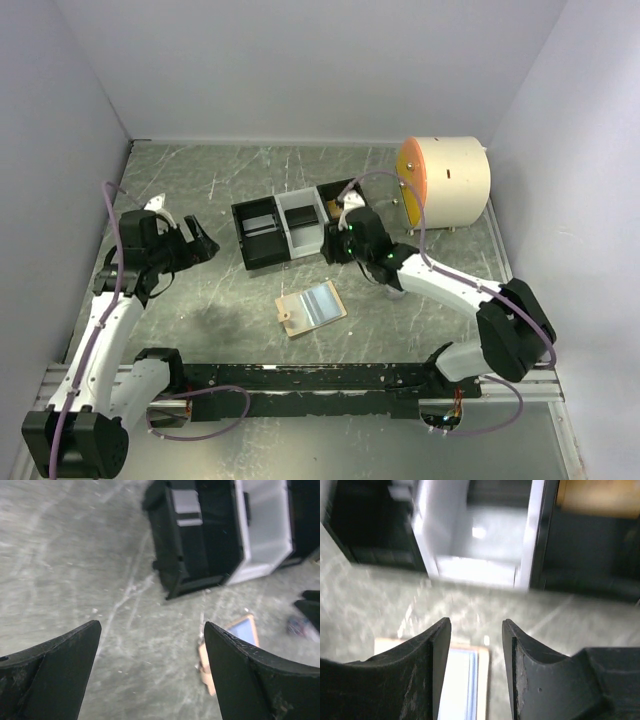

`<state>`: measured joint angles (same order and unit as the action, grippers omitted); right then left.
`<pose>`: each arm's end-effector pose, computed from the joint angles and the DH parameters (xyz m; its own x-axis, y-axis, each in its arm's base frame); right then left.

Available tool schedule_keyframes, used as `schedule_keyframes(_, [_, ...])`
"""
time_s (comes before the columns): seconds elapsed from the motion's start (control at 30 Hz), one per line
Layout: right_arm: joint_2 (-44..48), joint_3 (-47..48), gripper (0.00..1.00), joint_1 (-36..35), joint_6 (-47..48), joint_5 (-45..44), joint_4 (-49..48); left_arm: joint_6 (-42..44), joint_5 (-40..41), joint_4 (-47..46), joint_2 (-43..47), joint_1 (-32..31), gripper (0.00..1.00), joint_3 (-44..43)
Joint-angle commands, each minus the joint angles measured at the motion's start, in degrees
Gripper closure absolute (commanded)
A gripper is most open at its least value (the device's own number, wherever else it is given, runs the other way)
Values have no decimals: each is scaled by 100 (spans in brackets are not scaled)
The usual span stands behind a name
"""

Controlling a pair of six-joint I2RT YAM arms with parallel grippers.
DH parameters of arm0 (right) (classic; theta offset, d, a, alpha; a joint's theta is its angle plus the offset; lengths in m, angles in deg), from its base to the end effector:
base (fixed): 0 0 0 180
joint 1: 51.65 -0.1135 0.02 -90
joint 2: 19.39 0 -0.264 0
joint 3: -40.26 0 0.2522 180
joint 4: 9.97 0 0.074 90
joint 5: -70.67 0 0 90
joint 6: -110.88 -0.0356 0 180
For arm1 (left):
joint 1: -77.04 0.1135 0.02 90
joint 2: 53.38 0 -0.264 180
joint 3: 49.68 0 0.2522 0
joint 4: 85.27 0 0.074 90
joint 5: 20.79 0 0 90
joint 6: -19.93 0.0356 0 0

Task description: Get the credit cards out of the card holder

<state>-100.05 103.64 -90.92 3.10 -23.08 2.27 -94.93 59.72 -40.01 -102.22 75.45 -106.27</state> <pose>0.2440 0.1965 0.2451 -0.5427 -0.0501 -0.8385 -0.4430 0.8652 0.2350 0.1825 -0.0109 0.2798 -0.6187 -0.3976 -0.6775 -0.1124 0.8984 -0.4246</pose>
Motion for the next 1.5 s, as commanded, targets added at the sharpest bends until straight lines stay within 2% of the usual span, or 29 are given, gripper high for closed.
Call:
schedule_keyframes(0.0, [493, -555, 54, -31, -870, 384, 698, -553, -1566, -406, -51, 36, 5, 272])
schedule_keyframes(0.1, [783, -866, 54, -32, -1054, 625, 803, -1058, -1913, -761, 135, -190, 3, 669])
schedule_keyframes(0.27, [888, -1113, 55, -30, -1404, 899, 933, -1989, -655, -901, 409, -1740, 3, 1137])
schedule_keyframes(0.37, [810, -1258, 58, -36, -1578, 1101, 812, -2628, 284, -1023, 330, -2888, 3, 1341])
schedule_keyframes(0.43, [789, -1342, 59, -37, -1650, 1207, 720, -3007, 746, -1069, 183, -3435, 4, 1455])
schedule_keyframes(0.73, [738, -1839, 62, -42, -1891, 1536, 531, -4176, 1621, -2092, -676, -5013, 10, 1832])
schedule_keyframes(0.83, [736, -1981, 62, -38, -1967, 1752, 323, -4391, 1754, -2392, -1077, -5344, 13, 1801])
schedule_keyframes(1.07, [668, -1992, 63, -43, -1927, 1764, 301, -4779, 2155, -2356, -1734, -5887, 18, 1536])
schedule_keyframes(1.47, [574, -1749, 64, -46, -1650, 1641, 711, -5079, 2205, -3016, -2134, -6095, 42, 1882])
